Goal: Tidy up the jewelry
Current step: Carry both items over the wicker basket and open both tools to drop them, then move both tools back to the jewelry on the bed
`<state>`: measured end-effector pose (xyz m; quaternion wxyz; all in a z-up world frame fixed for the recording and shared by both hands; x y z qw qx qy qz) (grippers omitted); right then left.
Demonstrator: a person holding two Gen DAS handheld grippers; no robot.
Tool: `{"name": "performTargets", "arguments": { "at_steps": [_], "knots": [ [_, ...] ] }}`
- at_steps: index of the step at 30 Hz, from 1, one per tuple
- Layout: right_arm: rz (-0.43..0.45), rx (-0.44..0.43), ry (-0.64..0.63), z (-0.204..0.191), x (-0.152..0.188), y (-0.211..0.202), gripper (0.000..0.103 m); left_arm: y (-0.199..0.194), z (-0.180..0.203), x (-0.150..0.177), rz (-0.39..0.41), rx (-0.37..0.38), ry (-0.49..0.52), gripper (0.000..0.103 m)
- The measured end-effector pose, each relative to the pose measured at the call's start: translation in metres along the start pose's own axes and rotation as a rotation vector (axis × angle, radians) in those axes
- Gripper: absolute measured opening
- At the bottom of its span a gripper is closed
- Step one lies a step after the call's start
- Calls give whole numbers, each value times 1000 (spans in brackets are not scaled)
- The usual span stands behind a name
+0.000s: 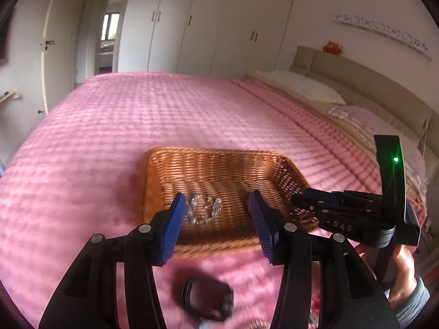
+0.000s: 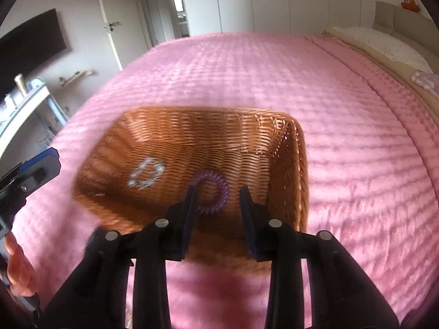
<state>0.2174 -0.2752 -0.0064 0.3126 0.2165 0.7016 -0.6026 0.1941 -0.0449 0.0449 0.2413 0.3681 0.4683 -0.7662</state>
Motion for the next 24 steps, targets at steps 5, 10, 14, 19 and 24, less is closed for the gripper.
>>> {"name": "performTargets", "arguments": {
  "at_steps": [5,10,14,19,24],
  "knots": [
    [71,-16,-14,-7,27,-60,44,-47,-1,21,35,6,-31,47],
    [92,20,-29,-8,69,-95,44,-79,-8,58,34,-2,-78,47],
    [52,14,17,2,111,-98,44,-87,-12,90,8,-3,-112,47],
    [4,-25,105,17,156,-89,38,-80,-24,126,-54,-12,-177,47],
    [-39,-42,139,23,180,-76,26,-66,-19,149,-101,-16,-187,47]
  ]
}}
Point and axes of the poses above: each gripper's, at about its wrist camera, not at the fingertips, and y roughly the way its jaws point, z to its right, x to its underside, the point moved 4 cm from there along y, roughly the way its jaws point, and after that the axes turned 5 degrees about -y, right-handed, at the moved point
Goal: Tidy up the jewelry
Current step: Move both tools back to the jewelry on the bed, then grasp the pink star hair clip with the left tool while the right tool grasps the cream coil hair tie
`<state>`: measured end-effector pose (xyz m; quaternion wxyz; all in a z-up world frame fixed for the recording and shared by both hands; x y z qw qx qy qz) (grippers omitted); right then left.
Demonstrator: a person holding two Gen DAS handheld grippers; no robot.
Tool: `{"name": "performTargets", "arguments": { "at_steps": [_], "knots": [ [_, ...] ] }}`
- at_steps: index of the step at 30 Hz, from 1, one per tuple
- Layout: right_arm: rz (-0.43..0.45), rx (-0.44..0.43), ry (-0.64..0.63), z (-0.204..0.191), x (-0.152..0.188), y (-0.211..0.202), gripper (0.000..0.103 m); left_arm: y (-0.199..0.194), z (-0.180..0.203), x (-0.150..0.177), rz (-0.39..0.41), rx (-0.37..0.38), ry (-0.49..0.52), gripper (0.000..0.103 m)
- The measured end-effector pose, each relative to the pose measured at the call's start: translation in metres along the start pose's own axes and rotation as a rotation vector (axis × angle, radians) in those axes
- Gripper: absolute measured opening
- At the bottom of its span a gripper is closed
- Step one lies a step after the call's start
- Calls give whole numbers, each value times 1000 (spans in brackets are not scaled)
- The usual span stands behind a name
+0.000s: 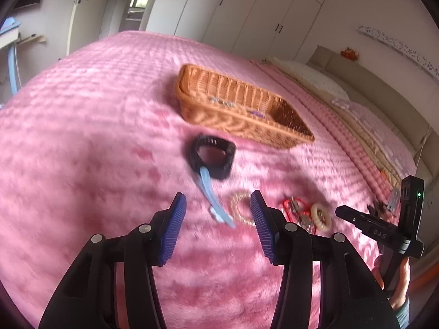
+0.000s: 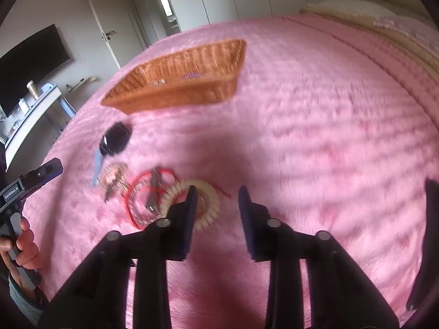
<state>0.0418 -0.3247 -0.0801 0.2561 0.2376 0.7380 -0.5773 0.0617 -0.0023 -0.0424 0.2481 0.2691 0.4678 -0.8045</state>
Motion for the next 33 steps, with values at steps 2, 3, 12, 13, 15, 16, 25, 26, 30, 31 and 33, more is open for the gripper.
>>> {"name": "performTargets", "arguments": {
  "at_steps": [2,3,12,13,15,16,25,26,30,31,33],
  "knots": [
    [-3,-11,3,1,5,2,26,3,8,6,-8,18,11,47],
    [-2,-14,0,0,6,2,26,5,14,9,-11,27,23,47],
    [-37,-33,-29,-4,11,12,26,37,53,21,-62,41,95,46],
    [-40,-28,-29,-4,10,14,26,40,54,22,-67,38,99,45],
    [-48,-11,-26,-2,7,17,26,48,56,23,-81,27,108,42],
    [-52,-3,-27,-2,5,19,26,51,57,23,-85,25,109,41],
    [-34,102,-159,-23,2,28,10,59,54,30,-92,-5,139,38],
    [-13,100,-164,-24,2,25,10,59,55,30,-90,-10,141,38],
    [71,40,-156,-23,1,4,10,66,54,27,-104,-27,148,38],
    [82,27,-151,-21,1,2,10,67,54,27,-106,-36,150,38],
    [92,8,-141,-19,0,-1,10,72,55,26,-113,-55,153,38]
  ]
}}
Point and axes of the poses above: each gripper's, at about its wrist camera, not at the fingertips, and y roughly the way its jaws point, z to its right, x to its underside, the point moved 4 cm from there along y, roughly the way its jaws point, and after that the axes turned 5 degrees about -y, right-handed, at the moved point
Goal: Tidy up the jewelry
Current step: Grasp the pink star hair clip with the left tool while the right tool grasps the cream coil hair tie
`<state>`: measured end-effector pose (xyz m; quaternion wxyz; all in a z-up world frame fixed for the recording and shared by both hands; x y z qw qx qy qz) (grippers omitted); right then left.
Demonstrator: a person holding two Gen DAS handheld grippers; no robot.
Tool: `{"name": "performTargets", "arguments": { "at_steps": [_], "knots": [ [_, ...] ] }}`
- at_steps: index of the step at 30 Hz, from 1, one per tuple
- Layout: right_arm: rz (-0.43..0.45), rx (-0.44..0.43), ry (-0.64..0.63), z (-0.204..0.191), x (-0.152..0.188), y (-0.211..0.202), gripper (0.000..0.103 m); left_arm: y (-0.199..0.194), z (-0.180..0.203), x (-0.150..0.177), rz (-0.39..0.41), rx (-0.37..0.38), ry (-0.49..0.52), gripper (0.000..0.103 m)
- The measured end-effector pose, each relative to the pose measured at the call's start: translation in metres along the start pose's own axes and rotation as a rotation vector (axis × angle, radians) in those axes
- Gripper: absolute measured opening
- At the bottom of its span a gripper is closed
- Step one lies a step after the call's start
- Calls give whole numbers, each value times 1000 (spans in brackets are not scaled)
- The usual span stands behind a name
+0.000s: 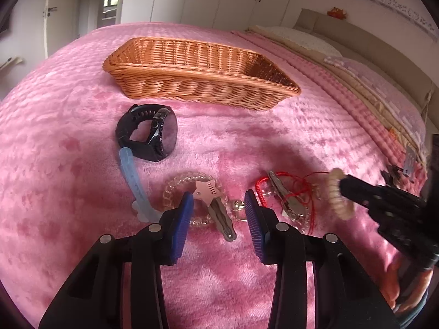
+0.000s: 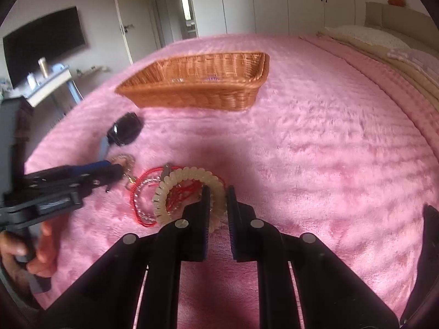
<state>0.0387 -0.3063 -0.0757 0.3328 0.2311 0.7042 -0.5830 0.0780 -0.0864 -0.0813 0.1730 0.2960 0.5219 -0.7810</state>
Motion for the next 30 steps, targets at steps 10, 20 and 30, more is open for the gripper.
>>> {"name": "performTargets", "arguments": {
  "at_steps": [10,20,30],
  "knots": [
    [-14,55,44,23,3,-5,10,0,-1,0,27,-19,7,12],
    [-130,-68,12,24,22,-1,13,-19,-2,6,65,51,-10,12],
    [-104,-29,126,30,39,-26,39,-36,3,19,94,85,20,12]
  ]
}}
Point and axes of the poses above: each gripper's, at about its wrist camera, not at the fingertips, and y roughly the way its jaws point, z to its right, x to its underside, the point moved 4 cm from there along y, roughly the way its jaws point, and after that the axes turned 5 degrees about -y, right-handed, at the moved point
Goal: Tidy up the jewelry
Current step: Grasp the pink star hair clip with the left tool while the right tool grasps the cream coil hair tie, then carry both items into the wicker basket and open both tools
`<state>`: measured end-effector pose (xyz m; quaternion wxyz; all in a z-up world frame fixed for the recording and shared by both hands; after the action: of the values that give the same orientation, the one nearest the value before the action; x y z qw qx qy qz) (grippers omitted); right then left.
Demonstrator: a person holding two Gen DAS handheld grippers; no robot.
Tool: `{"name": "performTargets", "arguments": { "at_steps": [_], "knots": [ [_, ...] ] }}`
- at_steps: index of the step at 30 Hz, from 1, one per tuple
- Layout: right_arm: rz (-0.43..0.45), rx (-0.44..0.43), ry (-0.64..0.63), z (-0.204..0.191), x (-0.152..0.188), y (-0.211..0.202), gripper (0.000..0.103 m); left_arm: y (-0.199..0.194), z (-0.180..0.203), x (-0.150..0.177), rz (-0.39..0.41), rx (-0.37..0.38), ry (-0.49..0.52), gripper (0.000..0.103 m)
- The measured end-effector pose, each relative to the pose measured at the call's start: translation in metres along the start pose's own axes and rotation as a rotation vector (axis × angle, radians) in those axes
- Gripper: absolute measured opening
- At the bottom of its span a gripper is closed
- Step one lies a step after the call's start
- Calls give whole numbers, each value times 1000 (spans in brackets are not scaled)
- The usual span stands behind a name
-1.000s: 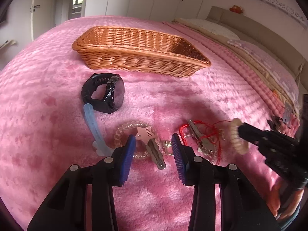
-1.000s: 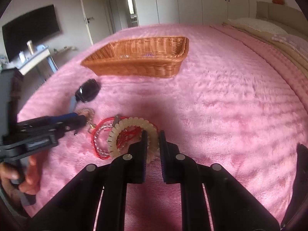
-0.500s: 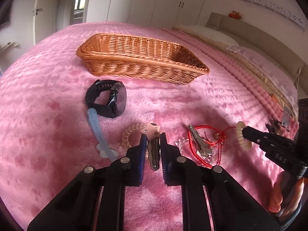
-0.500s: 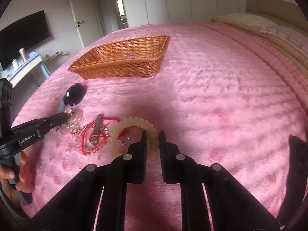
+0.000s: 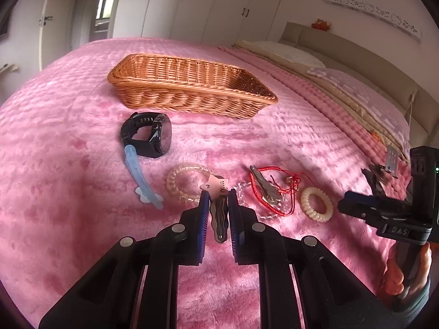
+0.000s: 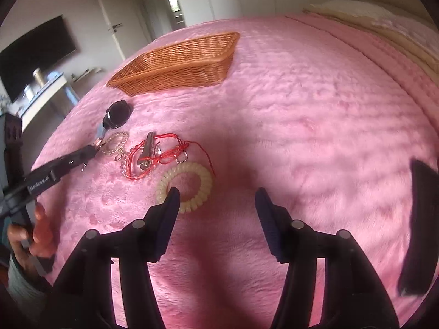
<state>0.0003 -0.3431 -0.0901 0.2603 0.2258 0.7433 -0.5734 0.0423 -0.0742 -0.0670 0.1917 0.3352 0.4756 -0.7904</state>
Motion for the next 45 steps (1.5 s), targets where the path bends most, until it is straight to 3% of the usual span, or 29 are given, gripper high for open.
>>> {"name": "performTargets", "arguments": {
  "at_steps": [4,7,9,10,16,21,26,33,36,41,45],
  "knots": [
    [-28,-33,67,-9,-5,19,36,-2,-2,1,-1,20,-12,12],
    [-40,48,43,-18,-12,32,25,-4,-2,2,-2,32,-16,12],
    [-37,140,-36,-31,-13,34,14,-6,-2,3,1,36,-11,12],
    [-32,146,-65,-36,-11,32,11,-7,-1,4,4,40,-7,12],
    [21,81,-148,-63,-5,11,10,-22,4,3,45,47,15,12],
    [139,45,-152,-74,-44,-27,10,-38,12,-12,94,43,45,12],
    [220,39,-140,-79,-108,-31,10,-46,16,-65,162,39,72,12],
    [222,43,-94,-67,-199,20,10,-10,5,-151,200,9,92,12],
    [170,35,-70,-59,-232,63,10,21,-9,-181,175,17,59,12],
    [63,61,-63,-53,-260,128,10,77,-28,-210,103,-3,16,12],
    [-15,105,-72,-49,-265,168,10,109,-35,-213,36,-27,2,12]
  ]
}}
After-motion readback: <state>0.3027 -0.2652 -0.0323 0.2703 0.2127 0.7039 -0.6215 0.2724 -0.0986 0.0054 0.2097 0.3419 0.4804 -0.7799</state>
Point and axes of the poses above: each gripper's, at about its wrist camera, not at the fingertips, and y roughly the way its jaws point, z to its right, x to its underside, the point moved 4 cm from there along y, roughly the way its jaws point, and after that the axes turned 5 degrees about -y, right-handed, at the moved point
